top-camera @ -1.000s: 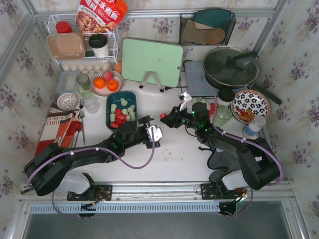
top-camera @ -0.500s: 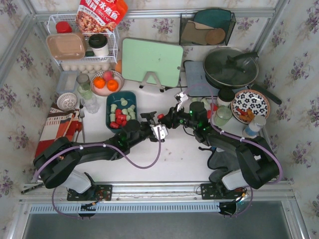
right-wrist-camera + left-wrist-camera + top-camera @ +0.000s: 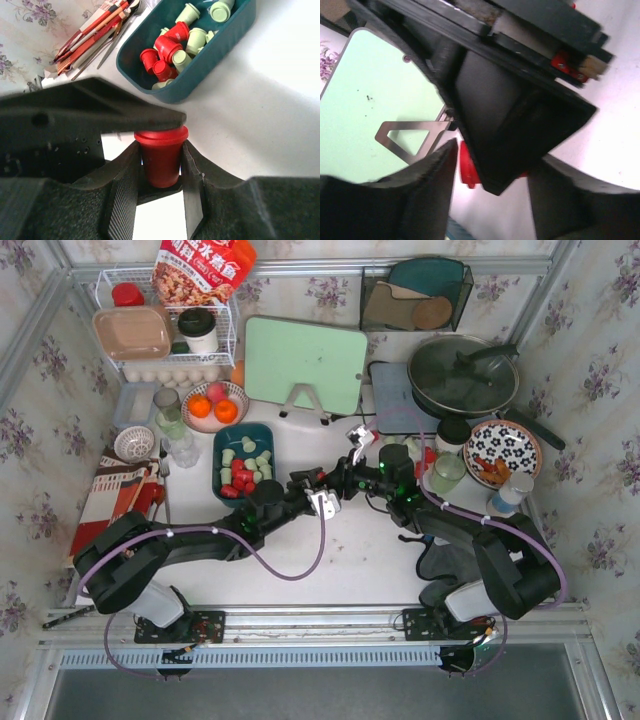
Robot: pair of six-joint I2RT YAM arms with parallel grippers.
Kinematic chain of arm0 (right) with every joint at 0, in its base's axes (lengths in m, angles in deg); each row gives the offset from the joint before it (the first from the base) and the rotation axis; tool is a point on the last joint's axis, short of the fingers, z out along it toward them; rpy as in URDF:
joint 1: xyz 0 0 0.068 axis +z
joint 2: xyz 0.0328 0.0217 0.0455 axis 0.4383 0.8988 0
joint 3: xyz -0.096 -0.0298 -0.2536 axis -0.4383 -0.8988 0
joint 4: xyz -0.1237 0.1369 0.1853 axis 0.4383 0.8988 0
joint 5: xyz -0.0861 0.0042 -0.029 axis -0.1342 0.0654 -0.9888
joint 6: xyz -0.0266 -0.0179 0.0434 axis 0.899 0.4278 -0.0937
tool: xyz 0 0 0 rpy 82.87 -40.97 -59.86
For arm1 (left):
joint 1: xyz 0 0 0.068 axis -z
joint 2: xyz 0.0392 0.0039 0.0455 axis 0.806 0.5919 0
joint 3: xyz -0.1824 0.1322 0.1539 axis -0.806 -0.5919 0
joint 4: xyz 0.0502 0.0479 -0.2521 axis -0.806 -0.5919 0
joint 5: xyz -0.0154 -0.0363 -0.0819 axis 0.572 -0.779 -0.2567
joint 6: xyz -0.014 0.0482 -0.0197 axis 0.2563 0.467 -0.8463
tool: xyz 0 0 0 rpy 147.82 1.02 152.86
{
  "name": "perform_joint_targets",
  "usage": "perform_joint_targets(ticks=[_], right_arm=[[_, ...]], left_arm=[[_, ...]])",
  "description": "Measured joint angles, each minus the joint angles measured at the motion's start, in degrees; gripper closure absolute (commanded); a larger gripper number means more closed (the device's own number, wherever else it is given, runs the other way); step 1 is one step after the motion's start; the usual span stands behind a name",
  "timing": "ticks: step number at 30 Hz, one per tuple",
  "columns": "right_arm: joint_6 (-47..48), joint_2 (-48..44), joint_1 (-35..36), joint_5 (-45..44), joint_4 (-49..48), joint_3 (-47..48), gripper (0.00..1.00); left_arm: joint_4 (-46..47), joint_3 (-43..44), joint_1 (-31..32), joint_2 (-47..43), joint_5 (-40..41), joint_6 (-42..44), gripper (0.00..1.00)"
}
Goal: Mix the coffee capsules in the storage basket
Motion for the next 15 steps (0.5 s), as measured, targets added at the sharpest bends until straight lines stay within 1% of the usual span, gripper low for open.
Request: perform_joint_targets(ticks=[1,3,4,5,9,10,12,15], right_arm=[[0.0,0.0,0.0,0.0,-0.2,0.0,0.54],[-0.2,-0.1,0.0,0.3,-0.3,0.0,0.48],[0.0,-0.1,0.0,0.2,-0.2,0.0,0.44],[0.0,-0.2,0.0,0.2,-0.2,0.0,0.42],[0.3,-1.4,0.1,-1.4,1.0,0.0,0.40],[0.5,-2.0,0.0,-2.5,1.9,0.1,0.39],[0.7,-3.7,0.0,-5.8,4.3,0.7,0.38],[0.8,-7.2,0.0,-15.6,9.0,2.4,0.39]], left_arm=[[0.1,-0.1,0.2,0.0,-0.1,0.1,0.57],[0.2,-0.6,0.3,0.1,-0.2,0.7,0.62],[0.6,-1.0,0.4,0.1,-0.4,0.5,0.63],[0.7,-1.3,0.4,0.0,-0.3,0.4,0.66],[0.7,-2.2,0.2,-0.7,0.9,0.1,0.67],[0.6,-2.3,0.1,-1.1,1.4,-0.2,0.69],[0.3,-2.8,-0.8,-2.0,1.9,-1.4,0.70],[-1.3,-3.9,-3.8,-3.8,4.4,-5.1,0.72]])
